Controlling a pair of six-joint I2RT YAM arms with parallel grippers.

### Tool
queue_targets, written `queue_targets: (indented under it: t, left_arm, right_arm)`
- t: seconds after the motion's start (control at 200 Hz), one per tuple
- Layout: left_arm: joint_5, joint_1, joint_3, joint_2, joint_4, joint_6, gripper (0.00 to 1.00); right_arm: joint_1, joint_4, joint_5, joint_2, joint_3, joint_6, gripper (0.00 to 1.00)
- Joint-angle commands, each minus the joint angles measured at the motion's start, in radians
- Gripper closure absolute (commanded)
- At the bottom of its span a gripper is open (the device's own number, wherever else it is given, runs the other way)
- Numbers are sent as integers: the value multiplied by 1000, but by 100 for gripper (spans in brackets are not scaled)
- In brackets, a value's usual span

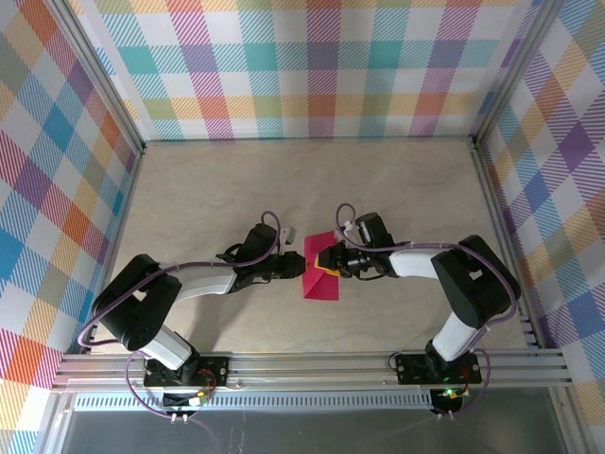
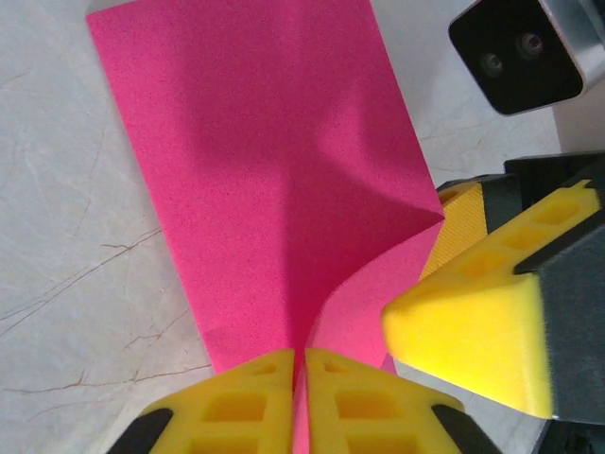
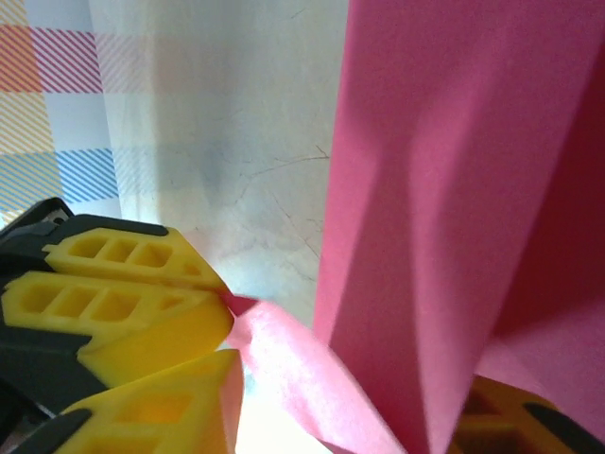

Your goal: Fold a paper plane with a square sheet of paper (fold left side to right side)

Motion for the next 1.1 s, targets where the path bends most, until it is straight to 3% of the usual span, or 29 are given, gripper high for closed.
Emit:
queue_targets:
  t: [0.0, 0.125, 0.24, 0.46, 0.605, 0.75, 0.89, 1.095]
  left_arm:
    - [1, 25, -27, -29, 47, -23, 82]
    - [-10, 43, -44, -87, 31, -24, 67]
    - [-16, 60, -58, -177, -17, -6, 60]
    - [-75, 91, -121, -420, -47, 5, 46]
    - [-155, 100, -204, -622, 13, -33, 24]
    - [-135, 105, -255, -764, 84, -76, 2]
    - [-26, 107, -257, -781, 171, -141, 0]
    - [122, 105, -243, -652, 396, -271, 1]
  right_arm:
    - [6, 28, -25, 8, 18, 6, 70]
    - [6, -8, -8, -14, 20, -17, 86]
    - [-1, -55, 29, -65, 20, -48, 96]
    - [-45, -66, 57, -221, 1, -114, 99]
    - [-74, -12, 55, -363, -28, -117, 99]
    - [-77, 62, 14, -472, -39, -113, 99]
    - [-75, 157, -63, -518, -39, -77, 99]
    - [-64, 315, -160, -519, -45, 6, 99]
